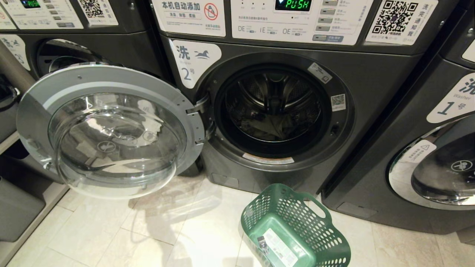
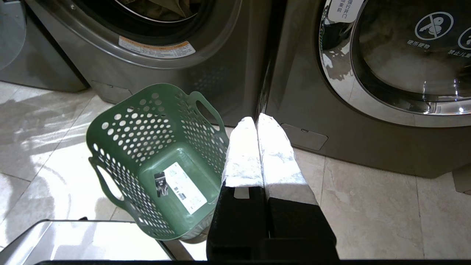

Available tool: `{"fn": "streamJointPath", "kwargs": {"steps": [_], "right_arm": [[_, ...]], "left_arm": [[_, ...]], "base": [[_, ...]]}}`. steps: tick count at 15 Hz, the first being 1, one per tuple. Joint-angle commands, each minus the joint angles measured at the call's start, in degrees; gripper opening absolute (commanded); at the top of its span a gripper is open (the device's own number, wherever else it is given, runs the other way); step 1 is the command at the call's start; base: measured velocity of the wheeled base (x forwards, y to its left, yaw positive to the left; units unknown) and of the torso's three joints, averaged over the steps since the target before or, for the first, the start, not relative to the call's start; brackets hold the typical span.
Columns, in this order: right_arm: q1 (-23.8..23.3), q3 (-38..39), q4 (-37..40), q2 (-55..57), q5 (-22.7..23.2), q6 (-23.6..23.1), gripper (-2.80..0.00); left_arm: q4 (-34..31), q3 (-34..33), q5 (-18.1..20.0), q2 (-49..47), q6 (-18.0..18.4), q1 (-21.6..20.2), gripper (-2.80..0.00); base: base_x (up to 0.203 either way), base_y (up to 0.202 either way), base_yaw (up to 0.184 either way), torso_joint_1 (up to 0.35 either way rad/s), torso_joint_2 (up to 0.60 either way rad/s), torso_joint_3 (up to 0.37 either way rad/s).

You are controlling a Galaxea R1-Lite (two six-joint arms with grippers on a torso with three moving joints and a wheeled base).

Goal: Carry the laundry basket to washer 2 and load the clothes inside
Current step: Close the washing machine door with the left hand

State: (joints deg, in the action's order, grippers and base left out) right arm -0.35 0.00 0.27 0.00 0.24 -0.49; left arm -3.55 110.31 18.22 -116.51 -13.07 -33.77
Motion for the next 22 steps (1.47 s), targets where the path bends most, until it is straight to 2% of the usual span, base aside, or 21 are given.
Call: {"fn": "streamJointPath", "kwargs": {"steps": [1, 4, 17, 20, 22], "right_arm": [[0.0, 0.0, 0.0, 0.1, 0.0, 0.0, -2.80], [0.0, 0.0, 0.0, 0.0, 0.1, 0.0, -2.80], [0.0, 0.0, 0.0, 0.0, 0.0, 0.0, -2.80], [0.0, 0.0, 0.0, 0.0, 0.0, 0.0, -2.80], [0.0, 0.0, 0.0, 0.1, 0.0, 0.0, -2.80]], "left_arm": [[-0.1, 0.0, 0.7, 0.1, -0.5, -0.1, -2.80], [-1.4, 0.0, 2.3, 0.1, -1.2, -0.1, -2.80], [-14.6, 0.0, 2.6, 2.5, -1.2, 1.1, -2.80], [-18.8, 0.0, 5.5, 4.1, -1.3, 1.4, -2.80], [-20.8, 0.0, 5.8, 4.7, -1.3, 1.5, -2.80]], "base": [[0.000, 0.000, 0.000, 0.000, 0.00, 0.000], [0.000, 0.000, 0.000, 0.000, 0.00, 0.000], [0.000, 0.000, 0.000, 0.000, 0.00, 0.000], [0.000, 0.000, 0.000, 0.000, 0.00, 0.000], [0.000, 0.000, 0.000, 0.000, 0.00, 0.000]]}}
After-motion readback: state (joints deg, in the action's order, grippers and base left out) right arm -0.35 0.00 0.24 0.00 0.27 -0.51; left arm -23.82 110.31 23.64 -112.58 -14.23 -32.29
